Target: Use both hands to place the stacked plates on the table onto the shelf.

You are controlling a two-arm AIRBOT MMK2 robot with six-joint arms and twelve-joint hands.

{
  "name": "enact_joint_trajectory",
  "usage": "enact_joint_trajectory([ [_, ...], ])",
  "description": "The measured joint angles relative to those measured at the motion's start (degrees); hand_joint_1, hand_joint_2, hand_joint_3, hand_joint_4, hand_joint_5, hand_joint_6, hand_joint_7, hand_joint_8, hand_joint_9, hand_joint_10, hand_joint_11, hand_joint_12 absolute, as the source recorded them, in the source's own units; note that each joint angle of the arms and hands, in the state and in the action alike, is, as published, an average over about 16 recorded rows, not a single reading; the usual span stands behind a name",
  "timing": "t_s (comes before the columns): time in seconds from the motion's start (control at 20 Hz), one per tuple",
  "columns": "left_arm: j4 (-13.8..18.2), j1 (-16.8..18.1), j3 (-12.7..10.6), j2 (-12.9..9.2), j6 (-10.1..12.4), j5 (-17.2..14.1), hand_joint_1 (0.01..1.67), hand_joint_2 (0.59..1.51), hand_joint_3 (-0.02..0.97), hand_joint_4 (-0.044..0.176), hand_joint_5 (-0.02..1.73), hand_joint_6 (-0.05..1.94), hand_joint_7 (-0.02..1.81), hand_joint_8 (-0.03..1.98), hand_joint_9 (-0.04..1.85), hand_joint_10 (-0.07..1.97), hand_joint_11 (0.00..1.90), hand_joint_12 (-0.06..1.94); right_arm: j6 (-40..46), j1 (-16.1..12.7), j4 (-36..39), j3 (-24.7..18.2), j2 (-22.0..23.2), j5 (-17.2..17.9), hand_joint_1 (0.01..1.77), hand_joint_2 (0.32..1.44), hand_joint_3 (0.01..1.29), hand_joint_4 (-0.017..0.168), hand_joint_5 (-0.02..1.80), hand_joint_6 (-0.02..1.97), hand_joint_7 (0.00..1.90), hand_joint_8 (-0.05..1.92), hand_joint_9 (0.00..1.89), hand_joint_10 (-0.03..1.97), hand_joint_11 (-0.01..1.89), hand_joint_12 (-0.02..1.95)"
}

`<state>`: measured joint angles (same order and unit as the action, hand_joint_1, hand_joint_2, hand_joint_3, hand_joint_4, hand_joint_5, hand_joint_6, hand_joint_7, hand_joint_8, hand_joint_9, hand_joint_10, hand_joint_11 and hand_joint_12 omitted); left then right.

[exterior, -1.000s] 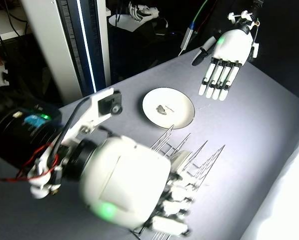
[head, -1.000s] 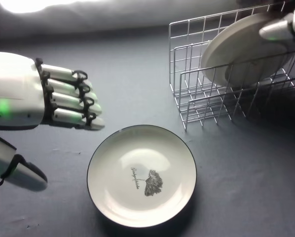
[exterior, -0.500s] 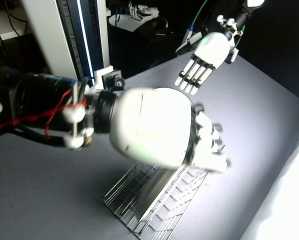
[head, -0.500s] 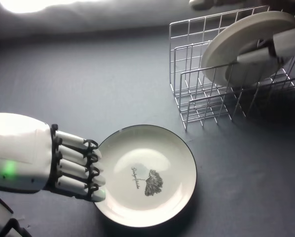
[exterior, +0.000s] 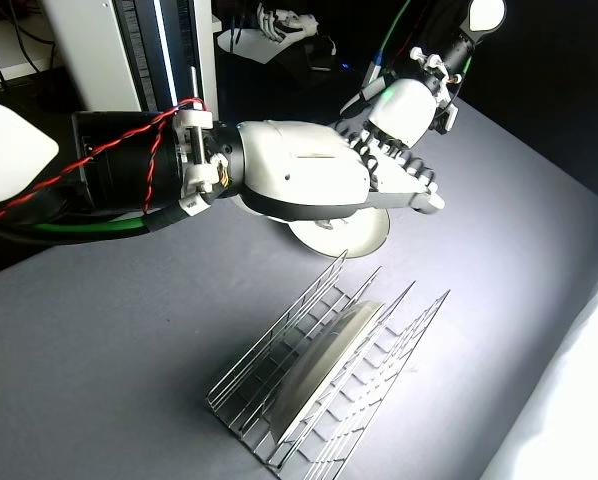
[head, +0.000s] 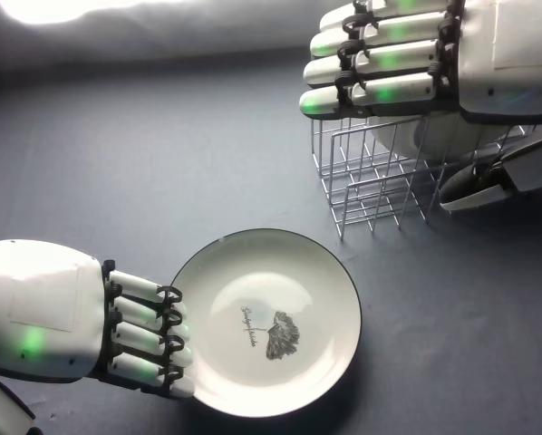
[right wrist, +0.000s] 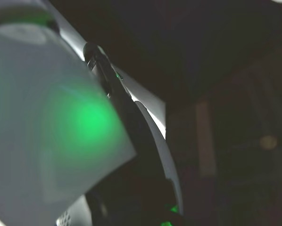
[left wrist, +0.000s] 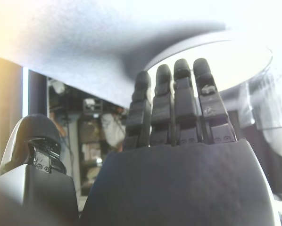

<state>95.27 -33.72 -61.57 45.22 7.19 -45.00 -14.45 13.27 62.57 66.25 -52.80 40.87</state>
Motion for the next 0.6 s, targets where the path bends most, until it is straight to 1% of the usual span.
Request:
enact_joint_trajectory([
  [0.1, -0.12, -0.64, 0.34, 0.2, -0.37, 0.9, 0.02, 1.117, 0.01, 0.006, 0.18, 0.0, 0.19, 0.02, 0.18, 0.01, 0.02, 0.41, -0.32, 0.19, 2.29, -0.18, 0.04, 0.92, 0.88, 0.98, 0.01, 0.005, 0.14, 0.02, 0.13, 0.02, 0.08, 0.01, 0.01, 0.36],
  [0.2, -0.12, -1.24, 0.62, 0.38, -0.62, 1.63, 0.02, 1.118, 0.011, 0.007, 0.17, 0.0, 0.19, 0.02, 0.18, 0.01, 0.02, 0.41, -0.58, 0.37, 4.11, -0.27, 0.08, 1.62, 0.88, 0.97, 0.01, 0.005, 0.13, 0.02, 0.11, 0.02, 0.07, 0.01, 0.01, 0.32],
  [0.6, 0.01, -3.75, 1.42, 0.89, -1.67, 3.49, 0.02, 1.118, 0.011, 0.009, 0.15, -0.02, 0.18, 0.01, 0.17, 0.01, 0.02, 0.39, -0.8, 1.2, 8.28, -1.7, 0.29, 3.07, 0.92, 0.95, 0.01, 0.004, 0.13, 0.02, 0.11, 0.02, 0.07, 0.01, 0.01, 0.33],
])
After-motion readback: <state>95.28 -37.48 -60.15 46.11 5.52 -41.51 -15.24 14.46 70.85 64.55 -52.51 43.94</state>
